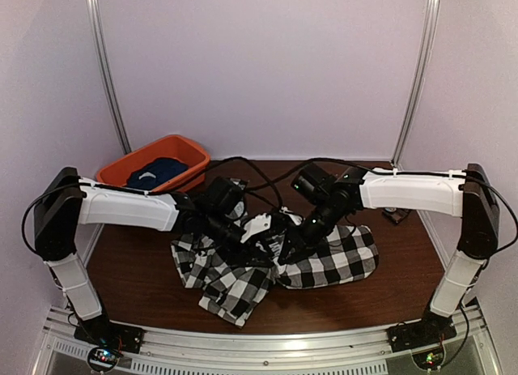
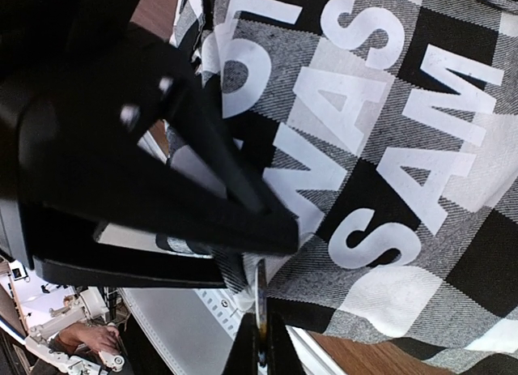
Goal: Pin the brooch onto the clothing
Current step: Pin the brooch to the flattened clothing.
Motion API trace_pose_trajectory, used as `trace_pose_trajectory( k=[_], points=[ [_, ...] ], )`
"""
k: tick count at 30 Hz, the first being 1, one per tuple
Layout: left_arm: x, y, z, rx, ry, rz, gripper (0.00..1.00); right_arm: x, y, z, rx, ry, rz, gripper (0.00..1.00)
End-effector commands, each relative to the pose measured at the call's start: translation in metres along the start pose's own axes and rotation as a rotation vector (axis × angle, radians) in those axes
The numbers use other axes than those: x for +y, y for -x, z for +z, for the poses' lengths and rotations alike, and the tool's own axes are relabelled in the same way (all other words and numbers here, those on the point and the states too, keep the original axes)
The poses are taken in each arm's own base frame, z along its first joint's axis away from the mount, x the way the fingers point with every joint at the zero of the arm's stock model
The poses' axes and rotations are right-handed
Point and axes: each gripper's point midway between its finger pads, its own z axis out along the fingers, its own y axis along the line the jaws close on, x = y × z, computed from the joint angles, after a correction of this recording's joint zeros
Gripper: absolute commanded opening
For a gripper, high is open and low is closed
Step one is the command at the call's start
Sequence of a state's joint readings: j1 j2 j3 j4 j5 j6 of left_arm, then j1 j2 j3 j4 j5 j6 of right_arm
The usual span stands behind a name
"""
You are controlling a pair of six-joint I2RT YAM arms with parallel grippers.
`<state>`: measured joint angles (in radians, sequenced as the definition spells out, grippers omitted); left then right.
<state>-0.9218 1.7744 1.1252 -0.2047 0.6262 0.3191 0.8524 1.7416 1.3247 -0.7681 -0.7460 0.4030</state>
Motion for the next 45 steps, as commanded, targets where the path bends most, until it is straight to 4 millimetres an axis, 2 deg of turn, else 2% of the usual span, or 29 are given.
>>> trace_pose_trajectory(
  k=[1, 5, 7, 19, 24, 28, 31, 34, 39, 43, 45],
  points=[
    [0.006, -0.025, 0.005, 0.098, 0.032, -0.075, 0.44, 0.030, 0.007, -0.012, -0.050, 0.077, -0.094, 0.00],
    [0.001, -0.023, 0.004, 0.087, 0.012, -0.074, 0.56, 0.032, 0.007, -0.012, -0.052, 0.086, -0.105, 0.00],
    [-0.002, -0.022, 0.004, 0.076, -0.009, -0.072, 0.58, 0.032, 0.008, -0.014, -0.055, 0.079, -0.115, 0.00],
    [0.000, -0.016, 0.012, 0.053, -0.047, -0.083, 0.51, 0.030, 0.004, -0.012, -0.046, 0.056, -0.142, 0.00],
    [0.005, -0.013, 0.009, 0.031, -0.051, -0.099, 0.43, 0.031, -0.002, -0.008, -0.032, 0.043, -0.160, 0.00],
    [0.009, -0.013, 0.009, 0.035, -0.034, -0.103, 0.25, 0.033, -0.004, -0.009, -0.029, 0.048, -0.168, 0.00],
    [0.016, -0.021, 0.009, 0.069, 0.009, -0.110, 0.10, 0.034, -0.005, -0.011, -0.036, 0.048, -0.174, 0.00],
    [0.026, -0.027, 0.008, 0.097, 0.071, -0.119, 0.00, 0.034, -0.006, -0.012, -0.041, 0.050, -0.172, 0.00],
    [0.036, -0.025, 0.008, 0.092, 0.123, -0.133, 0.02, 0.035, -0.009, -0.003, -0.015, 0.061, -0.167, 0.00],
    [0.037, -0.024, 0.007, 0.091, 0.131, -0.138, 0.10, 0.041, -0.015, 0.005, 0.011, 0.081, -0.184, 0.00],
    [0.042, -0.026, 0.006, 0.103, 0.162, -0.142, 0.18, 0.048, -0.020, 0.008, 0.022, 0.105, -0.197, 0.00]
  ],
)
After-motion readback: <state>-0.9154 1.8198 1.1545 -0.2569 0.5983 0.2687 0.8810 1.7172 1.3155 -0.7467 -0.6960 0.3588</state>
